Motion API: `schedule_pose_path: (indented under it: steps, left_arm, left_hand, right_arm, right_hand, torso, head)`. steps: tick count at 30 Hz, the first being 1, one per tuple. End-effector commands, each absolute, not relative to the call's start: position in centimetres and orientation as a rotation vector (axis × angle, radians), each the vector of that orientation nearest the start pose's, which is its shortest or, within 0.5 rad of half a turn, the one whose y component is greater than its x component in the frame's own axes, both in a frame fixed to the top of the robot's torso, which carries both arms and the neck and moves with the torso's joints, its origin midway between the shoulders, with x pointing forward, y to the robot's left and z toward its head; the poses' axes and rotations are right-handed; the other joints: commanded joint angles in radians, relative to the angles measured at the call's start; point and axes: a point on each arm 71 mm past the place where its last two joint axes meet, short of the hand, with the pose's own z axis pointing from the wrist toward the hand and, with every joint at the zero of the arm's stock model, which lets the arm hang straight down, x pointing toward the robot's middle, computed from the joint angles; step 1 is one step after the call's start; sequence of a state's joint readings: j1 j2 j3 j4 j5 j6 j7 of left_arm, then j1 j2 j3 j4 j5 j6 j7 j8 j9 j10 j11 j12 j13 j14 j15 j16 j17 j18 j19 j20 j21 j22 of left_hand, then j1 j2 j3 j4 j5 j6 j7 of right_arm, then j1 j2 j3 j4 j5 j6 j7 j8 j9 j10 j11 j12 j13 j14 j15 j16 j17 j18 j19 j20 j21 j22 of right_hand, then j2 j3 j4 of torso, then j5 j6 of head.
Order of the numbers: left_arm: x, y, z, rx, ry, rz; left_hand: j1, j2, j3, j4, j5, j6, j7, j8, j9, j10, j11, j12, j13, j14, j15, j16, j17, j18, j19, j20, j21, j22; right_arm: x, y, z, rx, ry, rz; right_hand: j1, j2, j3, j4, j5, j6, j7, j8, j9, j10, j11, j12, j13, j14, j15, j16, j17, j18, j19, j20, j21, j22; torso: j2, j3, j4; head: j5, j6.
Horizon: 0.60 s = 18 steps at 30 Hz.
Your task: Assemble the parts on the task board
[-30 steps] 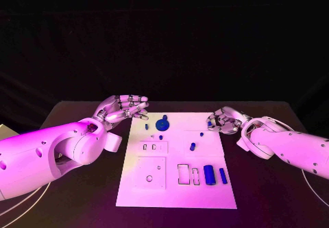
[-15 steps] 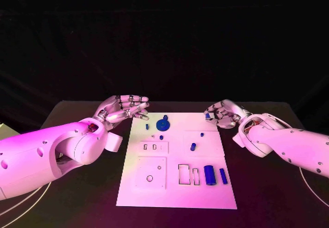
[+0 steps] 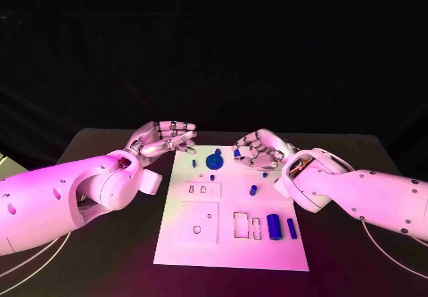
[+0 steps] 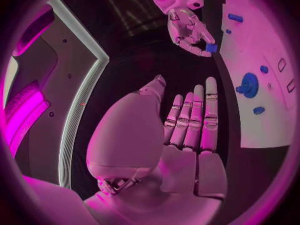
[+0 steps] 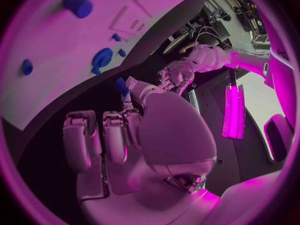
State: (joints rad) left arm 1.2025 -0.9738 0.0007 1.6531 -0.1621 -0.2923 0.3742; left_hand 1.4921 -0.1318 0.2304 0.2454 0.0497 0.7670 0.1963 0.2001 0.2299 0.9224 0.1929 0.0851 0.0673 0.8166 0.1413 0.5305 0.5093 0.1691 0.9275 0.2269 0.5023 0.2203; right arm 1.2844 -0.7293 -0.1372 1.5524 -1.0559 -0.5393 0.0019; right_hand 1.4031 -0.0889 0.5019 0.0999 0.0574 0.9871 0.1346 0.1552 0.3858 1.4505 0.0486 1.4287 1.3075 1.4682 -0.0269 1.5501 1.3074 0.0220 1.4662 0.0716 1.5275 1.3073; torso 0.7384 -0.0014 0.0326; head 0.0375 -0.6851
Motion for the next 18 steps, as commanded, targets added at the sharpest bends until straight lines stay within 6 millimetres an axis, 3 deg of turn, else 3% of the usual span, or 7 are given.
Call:
schedule_pose_path:
  steps: [1,9,13,18]
  left_arm:
    - [46.8,22.9,-14.9,-0.927,1.434,-1.567]
    - [46.9,22.8,-15.0,-0.928,1.434,-1.567]
    - [47.0,22.8,-15.0,-0.928,1.433,-1.566]
    - [47.0,22.7,-15.1,-0.927,1.435,-1.569]
  left_hand:
    - [0.006,0.001,-0.001,-0.002,-0.001,0.002,0.042,0.004,0.0,-0.005,0.002,-0.006,-0.001,-0.008,-0.001,0.004,0.001,0.011,-0.003,0.001,0.003,0.0]
    - [0.006,0.002,-0.001,-0.002,-0.001,0.001,0.041,0.004,0.0,-0.006,0.002,-0.008,-0.001,-0.009,-0.001,0.006,0.002,0.011,-0.003,0.001,0.005,0.001]
    - [0.006,0.002,-0.001,-0.002,-0.001,0.001,0.041,0.004,0.0,-0.006,0.002,-0.008,-0.001,-0.009,-0.001,0.006,0.002,0.011,-0.003,0.001,0.005,0.001]
    - [0.006,0.002,-0.001,-0.002,-0.001,0.001,0.041,0.004,0.0,-0.006,0.002,-0.008,-0.001,-0.009,-0.001,0.006,0.002,0.011,-0.003,0.001,0.005,0.001]
  right_arm:
    - [47.4,-12.6,-16.7,0.124,1.559,0.971]
    - [46.0,-9.0,-18.2,0.075,1.575,0.949]
    - [45.4,-7.7,-19.3,0.065,1.592,0.944]
    - [44.7,-6.4,-21.0,0.055,1.621,0.938]
  right_hand:
    - [-0.014,-0.003,0.006,0.002,0.002,-0.001,0.003,0.013,0.013,0.002,0.005,-0.003,0.148,0.094,0.006,0.005,0.227,-0.011,0.087,0.008,0.004,0.229]
    - [-0.029,-0.011,0.005,0.001,0.001,-0.004,0.005,0.015,0.014,0.005,0.007,0.0,0.15,0.095,0.008,0.006,0.229,-0.011,0.087,0.01,0.005,0.23]
    - [-0.03,-0.012,0.006,0.001,0.002,-0.004,0.005,0.016,0.014,0.006,0.006,0.001,0.151,0.095,0.008,0.006,0.23,-0.011,0.087,0.01,0.005,0.23]
    - [-0.03,-0.017,0.008,-0.006,0.002,-0.001,0.003,0.02,0.016,0.007,0.005,0.002,0.152,0.094,0.007,0.006,0.228,-0.011,0.087,0.011,0.004,0.23]
  torso:
    - [-0.006,-0.0044,-0.0001]
    - [-0.012,-0.0106,-0.0014]
    - [-0.01,-0.0094,-0.0017]
    - [-0.009,-0.0089,0.0026]
  head:
    - [0.01,-0.003]
    - [0.027,-0.014]
    - [0.029,-0.015]
    - [0.018,-0.016]
